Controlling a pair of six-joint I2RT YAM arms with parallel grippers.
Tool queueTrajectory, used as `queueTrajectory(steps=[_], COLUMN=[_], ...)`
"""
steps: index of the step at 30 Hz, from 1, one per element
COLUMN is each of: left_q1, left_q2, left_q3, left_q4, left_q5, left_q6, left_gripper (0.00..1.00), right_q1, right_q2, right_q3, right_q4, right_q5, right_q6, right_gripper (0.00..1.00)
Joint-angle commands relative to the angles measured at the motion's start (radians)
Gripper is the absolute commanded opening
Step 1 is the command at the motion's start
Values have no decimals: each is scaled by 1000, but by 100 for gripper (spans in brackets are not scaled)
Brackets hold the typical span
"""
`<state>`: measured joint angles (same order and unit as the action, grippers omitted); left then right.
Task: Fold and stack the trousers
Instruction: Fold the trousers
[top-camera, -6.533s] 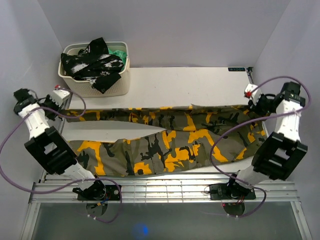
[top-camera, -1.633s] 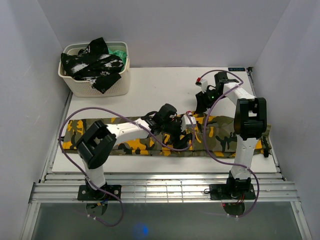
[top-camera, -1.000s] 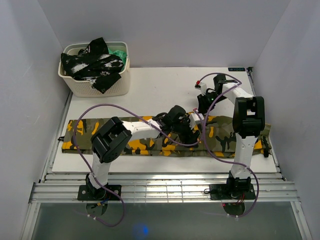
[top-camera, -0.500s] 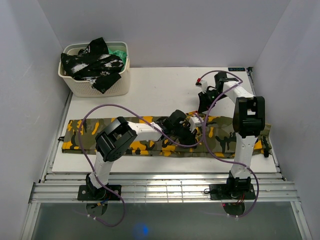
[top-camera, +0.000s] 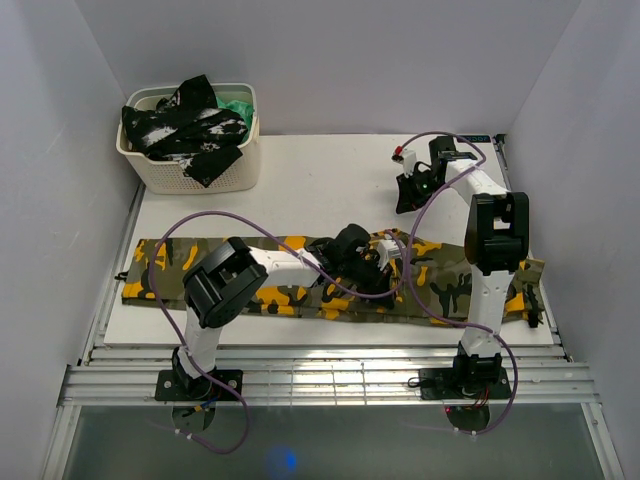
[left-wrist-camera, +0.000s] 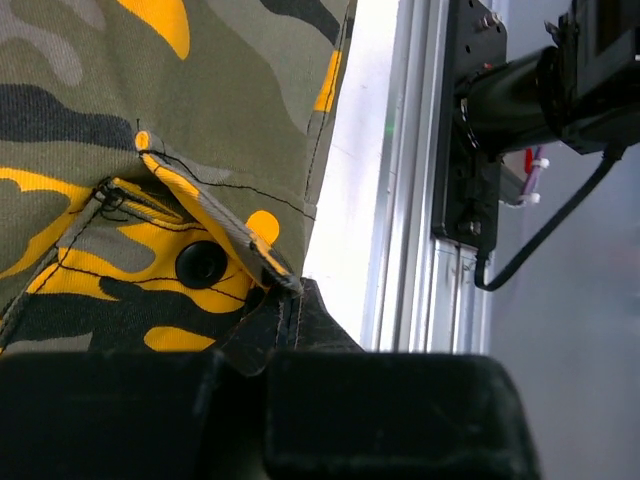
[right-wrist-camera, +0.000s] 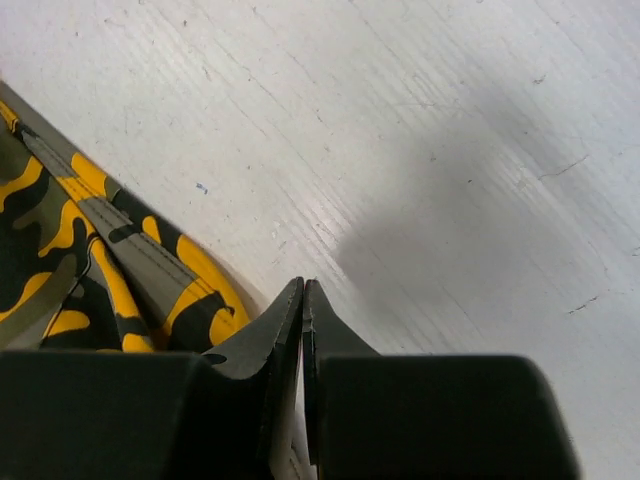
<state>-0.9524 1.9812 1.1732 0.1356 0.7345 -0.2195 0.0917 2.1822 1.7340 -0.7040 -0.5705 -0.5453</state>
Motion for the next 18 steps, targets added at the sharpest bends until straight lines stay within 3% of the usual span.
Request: queueTrajectory(steps=[1,5,7,8,12,18], left_q1=[-20,-22,-22,-22,-20,-20], left_q2=[-59,-48,-44,-42,-35,-27], left_q3=[-23,-35,-41,-43,-37,-29], left_q4=[-7,-7,-4,-4,-4,-4], left_q5=[75,51,43,37,25,23], left_q6=[-43,-38,-23,-18,-15,-12], left_gripper=[0,0,0,0,0,0], right_q1=[-1,-3,-3,-3,-9,-7], right_q2=[7,49,67,59,-33,-70], right_q3=[42,154,202,202,98,59], right_q4=[60,-134,-291,-317,-351,-400], right_q5=[17,-60,-43,-25,11,11], right_q6=[34,-77,-132,-165,-199,-245], right_gripper=[8,11,27,42,67,67])
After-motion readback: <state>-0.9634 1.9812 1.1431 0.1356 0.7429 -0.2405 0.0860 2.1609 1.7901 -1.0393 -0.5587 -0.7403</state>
